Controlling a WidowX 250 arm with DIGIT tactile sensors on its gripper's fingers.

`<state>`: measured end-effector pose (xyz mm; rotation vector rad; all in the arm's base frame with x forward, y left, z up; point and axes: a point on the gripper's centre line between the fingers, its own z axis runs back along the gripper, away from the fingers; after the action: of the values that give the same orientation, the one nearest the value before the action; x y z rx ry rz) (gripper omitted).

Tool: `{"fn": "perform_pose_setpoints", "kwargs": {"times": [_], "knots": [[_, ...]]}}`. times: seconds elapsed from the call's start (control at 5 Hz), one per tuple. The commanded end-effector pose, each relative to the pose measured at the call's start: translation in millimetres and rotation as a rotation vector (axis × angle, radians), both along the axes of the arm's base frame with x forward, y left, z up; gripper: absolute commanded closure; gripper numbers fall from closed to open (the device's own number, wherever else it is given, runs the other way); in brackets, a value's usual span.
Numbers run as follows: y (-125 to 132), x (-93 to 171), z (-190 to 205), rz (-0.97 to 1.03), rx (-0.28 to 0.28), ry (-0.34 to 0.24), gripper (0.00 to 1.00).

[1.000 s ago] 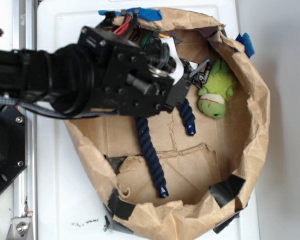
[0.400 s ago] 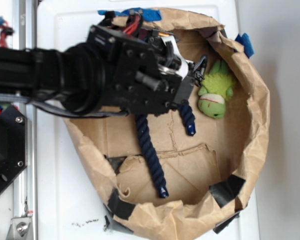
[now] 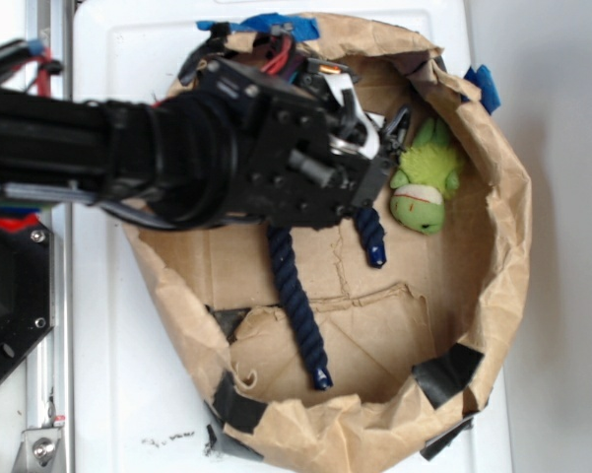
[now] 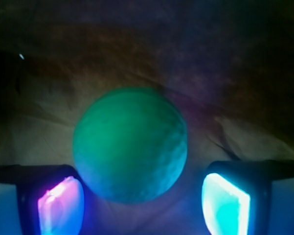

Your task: Grab the green ball.

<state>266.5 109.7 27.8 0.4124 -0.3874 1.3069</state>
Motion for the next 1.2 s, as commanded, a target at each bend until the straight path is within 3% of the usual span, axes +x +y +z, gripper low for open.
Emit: {"fn": "perform_pose_setpoints", "kwargs": {"times": [0.0, 0.2, 0.4, 0.8, 1.0], "knots": [[17.8, 3.3, 2.5, 0.05, 0.038, -0.033, 0.0], [17.7, 8.2, 0.4, 0.026, 0.033, -0.05, 0.21], [16.2, 7.6, 3.0, 0.006, 0.03, -0.06, 1.0], [14.0, 5.8, 9.8, -0.017, 0.024, -0.072, 1.0], [-7.5, -0.9, 31.8, -0.242, -0.032, -0.077, 1.0]]}}
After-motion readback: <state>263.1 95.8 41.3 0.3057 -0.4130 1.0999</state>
